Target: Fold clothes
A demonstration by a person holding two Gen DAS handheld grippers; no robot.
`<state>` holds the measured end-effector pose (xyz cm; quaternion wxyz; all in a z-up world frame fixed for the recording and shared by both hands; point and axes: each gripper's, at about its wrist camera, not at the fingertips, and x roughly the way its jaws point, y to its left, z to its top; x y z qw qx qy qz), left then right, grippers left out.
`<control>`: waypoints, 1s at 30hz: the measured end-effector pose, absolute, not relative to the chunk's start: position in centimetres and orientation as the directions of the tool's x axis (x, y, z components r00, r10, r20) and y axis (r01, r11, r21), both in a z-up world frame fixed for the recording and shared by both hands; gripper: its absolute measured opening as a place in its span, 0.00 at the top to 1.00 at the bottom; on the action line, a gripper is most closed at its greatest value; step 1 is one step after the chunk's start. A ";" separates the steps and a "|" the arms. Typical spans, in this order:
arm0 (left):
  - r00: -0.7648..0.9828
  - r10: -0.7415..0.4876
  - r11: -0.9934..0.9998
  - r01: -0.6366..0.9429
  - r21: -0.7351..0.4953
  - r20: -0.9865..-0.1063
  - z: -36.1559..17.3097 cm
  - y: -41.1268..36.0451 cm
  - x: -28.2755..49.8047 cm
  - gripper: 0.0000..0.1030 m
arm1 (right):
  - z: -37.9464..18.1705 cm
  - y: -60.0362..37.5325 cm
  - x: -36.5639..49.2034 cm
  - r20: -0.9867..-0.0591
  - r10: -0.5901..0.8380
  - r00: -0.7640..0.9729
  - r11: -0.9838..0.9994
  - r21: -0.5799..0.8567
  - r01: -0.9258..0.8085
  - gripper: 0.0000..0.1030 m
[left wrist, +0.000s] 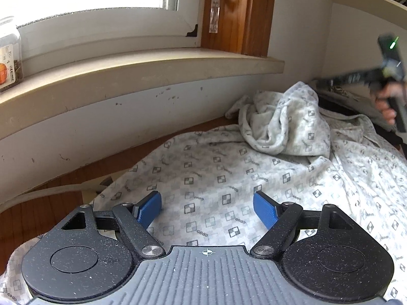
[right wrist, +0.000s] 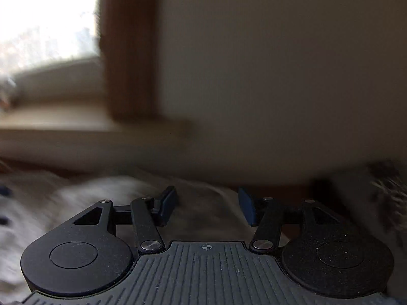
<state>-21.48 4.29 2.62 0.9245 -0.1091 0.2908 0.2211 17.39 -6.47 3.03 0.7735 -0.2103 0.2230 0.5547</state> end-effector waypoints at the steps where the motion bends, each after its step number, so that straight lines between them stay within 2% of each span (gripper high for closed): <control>1: 0.732 0.346 0.878 -0.473 -0.071 -0.587 2.6 4.3 -21.5 0.20 | 2.0 -6.3 18.5 -0.604 0.743 0.288 0.306 -0.077 -0.949 0.47; 4: 0.730 0.350 0.878 -0.475 -0.066 -0.587 2.6 4.2 -21.5 0.20 | -0.3 -4.9 20.5 -0.636 0.717 0.285 0.310 -0.076 -0.948 0.47; 8: 0.730 0.359 0.875 -0.480 -0.063 -0.581 2.7 4.2 -21.7 0.20 | -1.4 -2.7 22.3 -0.631 0.712 0.307 0.326 -0.090 -0.941 0.47; 10: 0.733 0.363 0.874 -0.482 -0.063 -0.575 2.8 4.2 -21.9 0.20 | -1.4 -2.2 23.2 -0.635 0.715 0.293 0.315 -0.081 -0.946 0.50; 12: 0.736 0.367 0.873 -0.484 -0.064 -0.569 2.8 4.2 -22.0 0.20 | -0.8 -2.1 24.0 -0.641 0.718 0.271 0.299 -0.068 -0.952 0.95; 13: 0.737 0.369 0.872 -0.485 -0.064 -0.566 2.8 4.2 -22.1 0.20 | -0.2 -2.4 24.5 -0.628 0.725 0.283 0.305 -0.077 -0.949 0.96; 17: 0.754 0.383 0.871 -0.487 -0.063 -0.534 3.1 4.2 -22.6 0.20 | 3.2 -4.0 27.7 -0.553 0.731 0.400 0.425 -0.091 -0.901 0.96; 21: 0.754 0.390 0.867 -0.493 -0.064 -0.528 3.1 4.3 -22.8 0.20 | 2.7 -3.7 30.2 -0.585 0.641 0.497 0.497 -0.178 -0.850 0.95; 22: 0.754 0.392 0.867 -0.495 -0.063 -0.528 3.1 4.3 -22.8 0.20 | 2.2 -3.6 30.4 -0.609 0.621 0.494 0.494 -0.185 -0.849 0.90; 23: 0.753 0.394 0.866 -0.496 -0.061 -0.528 3.1 4.3 -22.8 0.20 | 1.6 -3.5 30.6 -0.632 0.600 0.490 0.492 -0.192 -0.849 0.73; 24: 0.752 0.396 0.865 -0.498 -0.060 -0.527 3.1 4.3 -22.8 0.20 | 1.3 -3.8 30.9 -0.653 0.583 0.484 0.493 -0.189 -0.849 0.61; 27: 0.749 0.402 0.863 -0.502 -0.056 -0.527 3.2 4.3 -22.8 0.20 | 1.5 -7.6 31.2 -0.649 0.596 0.474 0.507 -0.153 -0.848 0.59; 30: 0.747 0.408 0.861 -0.506 -0.051 -0.526 3.2 4.3 -22.8 0.19 | 1.4 -10.3 31.5 -0.692 0.605 0.394 0.480 -0.077 -0.874 0.55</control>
